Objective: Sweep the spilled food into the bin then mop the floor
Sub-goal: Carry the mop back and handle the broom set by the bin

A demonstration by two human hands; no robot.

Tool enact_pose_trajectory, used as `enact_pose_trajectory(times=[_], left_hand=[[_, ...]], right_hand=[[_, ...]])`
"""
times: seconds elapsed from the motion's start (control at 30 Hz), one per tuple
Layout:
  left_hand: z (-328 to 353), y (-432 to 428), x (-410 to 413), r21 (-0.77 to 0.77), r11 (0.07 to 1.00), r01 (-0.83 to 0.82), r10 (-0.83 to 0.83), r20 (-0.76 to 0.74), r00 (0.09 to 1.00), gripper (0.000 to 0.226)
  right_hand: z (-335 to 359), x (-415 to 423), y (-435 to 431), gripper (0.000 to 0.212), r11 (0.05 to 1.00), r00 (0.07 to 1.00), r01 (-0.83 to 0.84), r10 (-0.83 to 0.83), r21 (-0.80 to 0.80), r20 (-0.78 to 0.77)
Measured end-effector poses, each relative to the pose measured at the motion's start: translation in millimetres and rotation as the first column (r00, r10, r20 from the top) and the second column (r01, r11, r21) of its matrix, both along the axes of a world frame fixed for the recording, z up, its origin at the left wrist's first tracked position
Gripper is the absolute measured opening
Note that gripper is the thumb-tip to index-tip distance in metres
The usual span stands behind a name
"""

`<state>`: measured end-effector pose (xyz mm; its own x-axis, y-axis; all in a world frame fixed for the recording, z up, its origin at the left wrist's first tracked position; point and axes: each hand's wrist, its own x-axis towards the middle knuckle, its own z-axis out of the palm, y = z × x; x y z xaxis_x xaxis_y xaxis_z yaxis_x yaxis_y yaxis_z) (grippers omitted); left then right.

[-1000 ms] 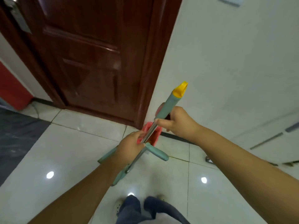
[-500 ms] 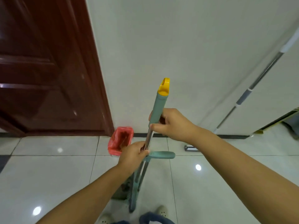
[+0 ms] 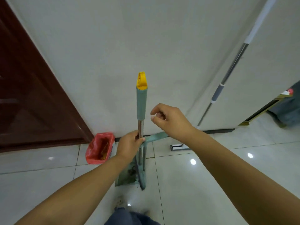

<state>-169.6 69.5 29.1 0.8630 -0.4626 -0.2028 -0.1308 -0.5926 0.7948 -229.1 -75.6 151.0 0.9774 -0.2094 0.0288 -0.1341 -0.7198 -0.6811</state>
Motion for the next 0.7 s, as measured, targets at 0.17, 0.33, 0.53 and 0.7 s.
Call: enact_pose_trajectory(times=[0.17, 0.33, 0.53, 0.7], left_hand=[[-7, -41, 31, -0.008, 1.0, -0.016, 0.016, 0.011, 1.0, 0.014], [-22, -78, 71, -0.015, 1.0, 0.008, -0.008, -0.013, 1.0, 0.016], [-33, -107, 112, -0.002, 0.999, 0.047, -0.046, 0.081, 0.996, 0.02], [-36, -127, 144, 0.033, 0.996, 0.084, -0.088, 0.109, 0.99, 0.022]], right_hand=[[-26, -19, -56, 0.015, 0.97, 0.958, 0.232, -0.241, -0.076, -0.158], [-52, -34, -85, 0.012, 0.94, 0.88, 0.297, -0.337, -0.166, -0.335], [-73, -25, -95, 0.016, 0.924, 0.814, 0.302, -0.378, -0.236, -0.441], [-87, -8, -96, 0.019, 0.918, 0.778, 0.324, -0.397, -0.23, -0.488]])
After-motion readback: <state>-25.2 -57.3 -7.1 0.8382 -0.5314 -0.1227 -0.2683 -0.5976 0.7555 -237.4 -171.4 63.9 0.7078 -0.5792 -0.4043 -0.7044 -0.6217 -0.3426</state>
